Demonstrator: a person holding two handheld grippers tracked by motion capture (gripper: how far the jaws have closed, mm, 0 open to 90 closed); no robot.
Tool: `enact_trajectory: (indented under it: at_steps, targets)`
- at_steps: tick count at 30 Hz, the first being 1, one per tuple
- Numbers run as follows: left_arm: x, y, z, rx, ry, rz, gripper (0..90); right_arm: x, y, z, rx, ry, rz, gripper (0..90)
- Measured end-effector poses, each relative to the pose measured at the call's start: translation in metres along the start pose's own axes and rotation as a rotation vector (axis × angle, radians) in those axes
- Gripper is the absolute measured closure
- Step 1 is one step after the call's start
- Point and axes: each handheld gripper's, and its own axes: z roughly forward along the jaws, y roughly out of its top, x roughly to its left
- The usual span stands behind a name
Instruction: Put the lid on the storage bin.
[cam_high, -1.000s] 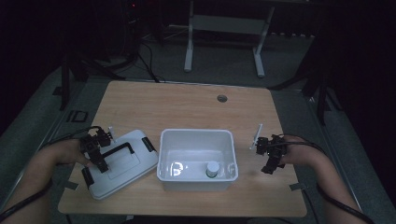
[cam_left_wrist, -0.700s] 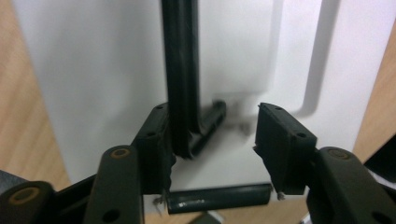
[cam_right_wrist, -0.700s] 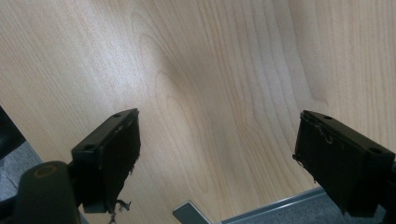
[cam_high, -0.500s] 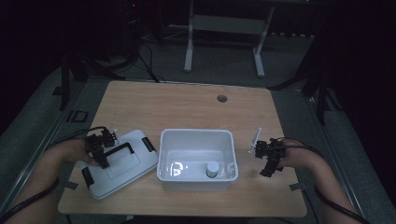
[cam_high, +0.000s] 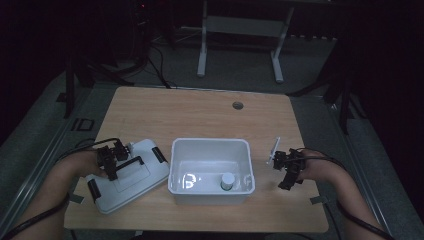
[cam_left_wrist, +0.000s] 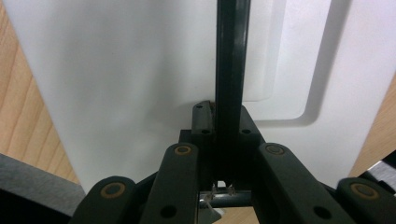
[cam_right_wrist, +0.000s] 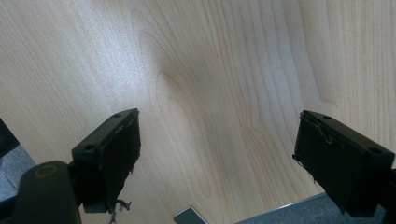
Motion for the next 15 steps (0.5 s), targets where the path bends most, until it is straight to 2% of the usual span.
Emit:
enact_trajectory:
  at_steps: [2, 5, 9, 15]
  targets:
    - [0.001, -0.001, -0.001, -0.008, -0.006, 0.002, 83.5, 0.0, 0.0, 0.002, 0.002, 0.004, -0.001, 14.2]
    - [0.004, -0.004, -0.001, -0.022, -0.04, 0.006, 83.7, 0.001, -0.001, 0.003, -0.003, 0.009, 0.002, 14.2]
    - [0.005, -0.009, -0.005, -0.03, -0.053, 0.013, 83.7, 0.0, -0.003, 0.003, -0.014, 0.013, 0.013, 14.2]
    - [0.004, -0.019, -0.019, -0.054, -0.065, 0.01, 83.8, 0.001, -0.005, 0.005, -0.013, 0.017, 0.017, 14.2]
